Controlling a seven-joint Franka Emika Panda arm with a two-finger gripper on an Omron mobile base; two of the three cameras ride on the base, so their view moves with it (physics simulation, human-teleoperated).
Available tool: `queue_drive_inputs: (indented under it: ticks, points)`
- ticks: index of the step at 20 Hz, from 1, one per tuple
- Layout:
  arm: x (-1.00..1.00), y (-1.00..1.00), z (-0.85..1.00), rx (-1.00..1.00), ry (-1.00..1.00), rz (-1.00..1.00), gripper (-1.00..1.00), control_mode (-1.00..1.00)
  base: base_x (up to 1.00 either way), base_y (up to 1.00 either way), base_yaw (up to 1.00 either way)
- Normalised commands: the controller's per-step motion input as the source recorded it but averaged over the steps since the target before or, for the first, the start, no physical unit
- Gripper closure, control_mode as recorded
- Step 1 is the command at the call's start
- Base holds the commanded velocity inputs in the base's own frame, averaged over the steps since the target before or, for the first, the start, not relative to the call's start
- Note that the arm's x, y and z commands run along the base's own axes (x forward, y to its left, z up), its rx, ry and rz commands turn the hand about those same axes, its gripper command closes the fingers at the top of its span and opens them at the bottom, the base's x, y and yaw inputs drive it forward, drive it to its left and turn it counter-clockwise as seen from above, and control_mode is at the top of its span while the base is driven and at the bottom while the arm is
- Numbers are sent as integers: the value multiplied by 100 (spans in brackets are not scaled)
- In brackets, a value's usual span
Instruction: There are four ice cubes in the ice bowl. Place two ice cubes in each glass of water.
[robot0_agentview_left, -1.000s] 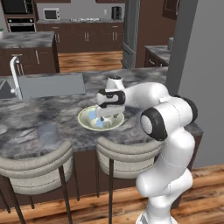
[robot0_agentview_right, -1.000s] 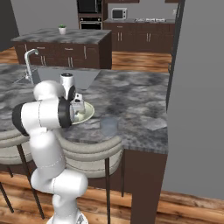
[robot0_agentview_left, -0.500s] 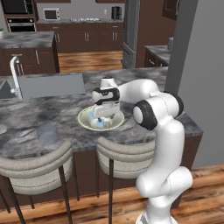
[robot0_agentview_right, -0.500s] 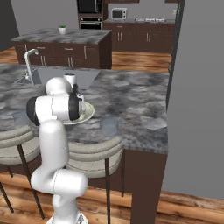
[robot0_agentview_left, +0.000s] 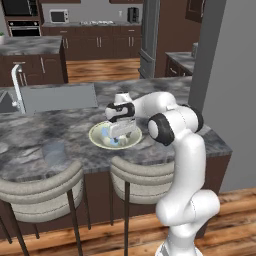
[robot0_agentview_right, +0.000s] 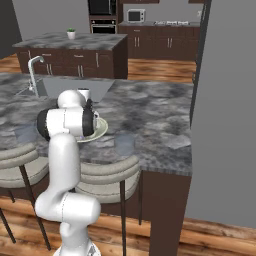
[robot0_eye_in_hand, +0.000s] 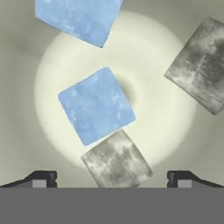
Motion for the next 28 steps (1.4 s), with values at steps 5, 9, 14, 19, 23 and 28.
queue_drive_inputs:
  ticks: [5,9,14,19,23,28]
  points:
    - [15,0,-22,0,0,3,-100,-100,0,0,0]
    - [24,0,-16,0,0,0,-100,-100,0,0,0]
    - [3,0,0,0,0,0,-100,-100,0,0,0]
    - [4,15,8,0,-4,-7,-100,-100,0,0,0]
    - [18,22,0,0,-6,-13,-100,-100,0,0,0]
    - [-4,2,9,-5,-25,-23,-100,-100,0,0,0]
